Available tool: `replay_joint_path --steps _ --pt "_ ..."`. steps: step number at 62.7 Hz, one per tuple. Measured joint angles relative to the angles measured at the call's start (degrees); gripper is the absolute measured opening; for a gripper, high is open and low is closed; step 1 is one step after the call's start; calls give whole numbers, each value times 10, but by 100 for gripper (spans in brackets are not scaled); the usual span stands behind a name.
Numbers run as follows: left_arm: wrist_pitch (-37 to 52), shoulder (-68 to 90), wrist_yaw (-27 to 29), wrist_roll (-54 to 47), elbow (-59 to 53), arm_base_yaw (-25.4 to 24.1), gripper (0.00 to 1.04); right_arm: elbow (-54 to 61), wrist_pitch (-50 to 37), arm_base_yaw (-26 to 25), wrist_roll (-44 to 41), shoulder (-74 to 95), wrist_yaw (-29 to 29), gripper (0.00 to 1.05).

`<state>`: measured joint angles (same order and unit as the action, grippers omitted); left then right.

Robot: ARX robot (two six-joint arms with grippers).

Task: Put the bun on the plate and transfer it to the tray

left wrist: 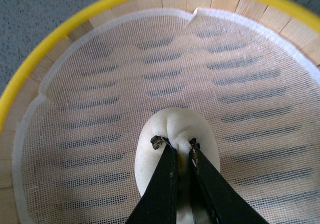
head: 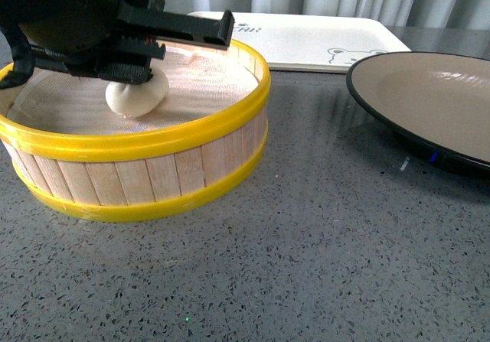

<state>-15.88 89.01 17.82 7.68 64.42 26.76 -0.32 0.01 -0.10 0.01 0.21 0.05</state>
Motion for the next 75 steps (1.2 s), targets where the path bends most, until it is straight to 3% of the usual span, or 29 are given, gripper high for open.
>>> replay_joint_path --steps 12,40,75 --pt "-17 -18 -5 1 66 14 4 0 0 0 0 0 0 96" --pt "-18 149 -44 -28 329 156 4 0 0 0 0 0 0 96" --pt "2 272 -87 -50 369 207 4 0 0 0 0 0 0 96"
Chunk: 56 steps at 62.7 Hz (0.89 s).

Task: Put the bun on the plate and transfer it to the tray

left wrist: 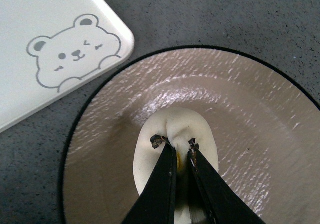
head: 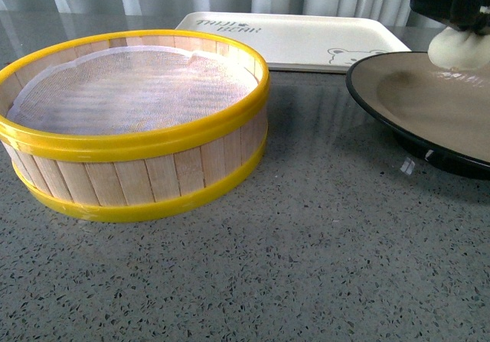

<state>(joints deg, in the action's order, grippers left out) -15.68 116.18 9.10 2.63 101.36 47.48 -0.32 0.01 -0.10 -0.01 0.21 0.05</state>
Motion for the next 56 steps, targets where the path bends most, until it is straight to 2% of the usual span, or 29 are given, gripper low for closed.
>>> replay_joint_path --steps 22,43,46,56 --pt "18 8 -7 0 -18 27 4 0 0 0 0 0 0 96" --pt "9 27 9 -22 -21 41 4 0 0 0 0 0 0 96" --pt "9 27 11 -22 -21 40 8 0 0 0 0 0 0 96" --pt "9 27 14 -22 -20 38 33 0 0 0 0 0 0 96"
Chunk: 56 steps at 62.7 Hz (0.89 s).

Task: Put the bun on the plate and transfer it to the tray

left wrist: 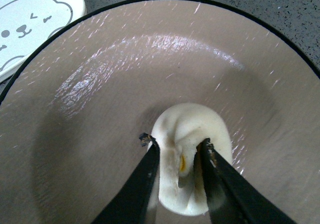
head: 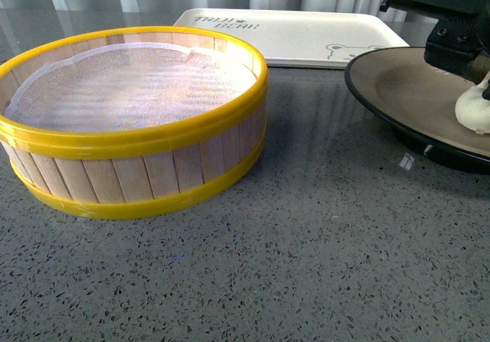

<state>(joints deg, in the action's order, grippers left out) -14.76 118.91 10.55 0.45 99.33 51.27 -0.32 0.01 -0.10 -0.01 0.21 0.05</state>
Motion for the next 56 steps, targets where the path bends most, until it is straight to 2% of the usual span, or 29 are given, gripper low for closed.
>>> replay_joint_path --steps 23,29,43,56 --pt "-5 -2 3 14 9 -21 87 0 0 0 0 0 0 96" --pt "13 -13 -12 32 9 -36 100 0 0 0 0 0 0 96" --pt "56 -111 1 74 -11 -87 98 0 0 0 0 0 0 96" --pt "86 -278 48 76 -137 -145 98 0 0 0 0 0 0 96"
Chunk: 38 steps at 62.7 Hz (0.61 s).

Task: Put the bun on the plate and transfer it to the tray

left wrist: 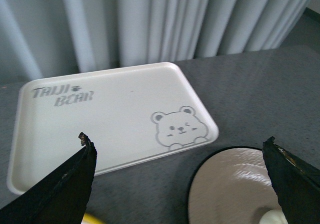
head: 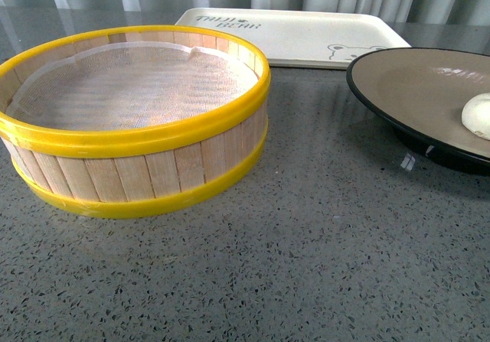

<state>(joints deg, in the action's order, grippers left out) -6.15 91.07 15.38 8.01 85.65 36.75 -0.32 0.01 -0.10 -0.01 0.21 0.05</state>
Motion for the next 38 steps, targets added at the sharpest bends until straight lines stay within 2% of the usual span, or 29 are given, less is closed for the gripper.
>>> replay_joint_path --steps 14,29,32,35,38 --pt "-4 -200 14 8 -202 -49 98 0 0 0 0 0 0 96" --pt "-77 -406 40 42 -378 -121 98 0 0 0 0 0 0 96" --pt "-30 -435 55 22 -415 -132 93 0 0 0 0 0 0 96" --pt "56 -474 38 -14 -471 -154 84 0 0 0 0 0 0 96" --pt "104 -506 17 -34 -512 -177 76 0 0 0 0 0 0 96"
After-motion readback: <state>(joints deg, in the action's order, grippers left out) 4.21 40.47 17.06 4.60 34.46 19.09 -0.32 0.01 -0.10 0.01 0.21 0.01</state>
